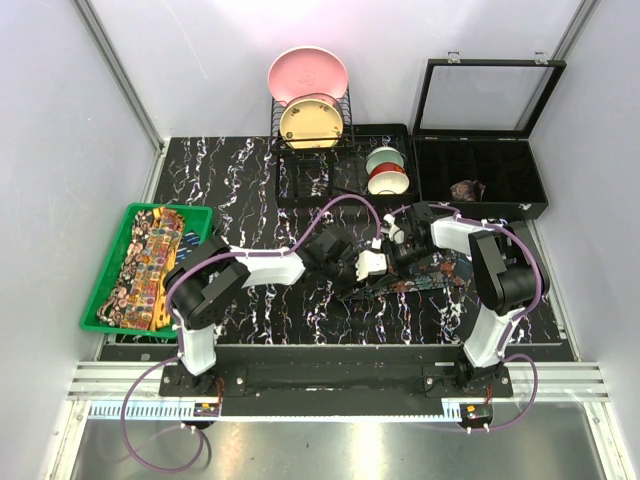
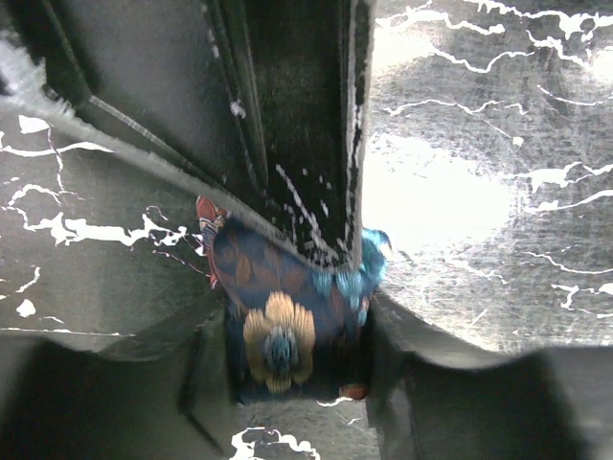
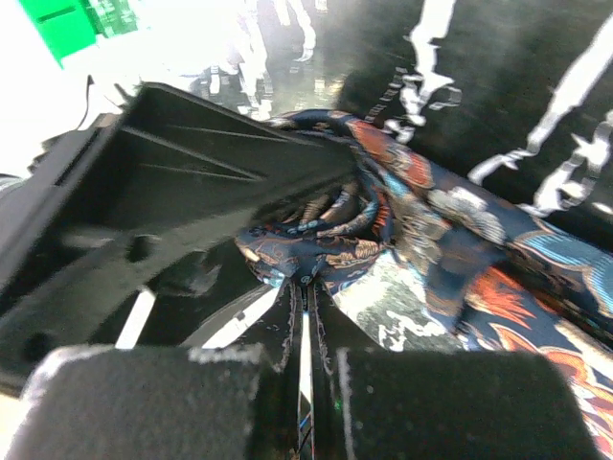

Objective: Roll the ties
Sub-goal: Roll the tie at the center of the board.

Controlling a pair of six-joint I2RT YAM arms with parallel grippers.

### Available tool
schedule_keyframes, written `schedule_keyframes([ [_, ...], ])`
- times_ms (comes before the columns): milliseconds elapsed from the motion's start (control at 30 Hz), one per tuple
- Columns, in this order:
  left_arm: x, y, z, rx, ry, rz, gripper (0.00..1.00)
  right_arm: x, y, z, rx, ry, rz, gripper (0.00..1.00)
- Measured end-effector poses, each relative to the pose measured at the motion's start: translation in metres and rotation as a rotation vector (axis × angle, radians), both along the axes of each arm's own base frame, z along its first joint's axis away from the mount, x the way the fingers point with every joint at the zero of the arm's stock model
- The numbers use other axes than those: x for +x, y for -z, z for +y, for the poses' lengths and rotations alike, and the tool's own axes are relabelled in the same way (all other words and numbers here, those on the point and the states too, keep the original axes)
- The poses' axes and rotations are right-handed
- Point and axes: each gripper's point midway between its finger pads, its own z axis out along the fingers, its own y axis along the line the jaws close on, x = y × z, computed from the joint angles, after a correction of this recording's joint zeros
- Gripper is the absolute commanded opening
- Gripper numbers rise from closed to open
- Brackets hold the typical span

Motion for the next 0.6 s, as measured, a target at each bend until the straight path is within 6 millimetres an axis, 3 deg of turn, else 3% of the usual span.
schedule_keyframes([
  [367, -0.002, -0.011, -0.007, -0.011, -0.009, 0.037, 0.68, 0.003, 0.013, -0.019, -0.099, 0.043, 0.022, 0.00],
  [600, 0.003, -0.022, -0.015, -0.034, -0.031, 0.045, 0.69, 0.009, 0.029, -0.032, -0.163, 0.072, 0.054, 0.00],
])
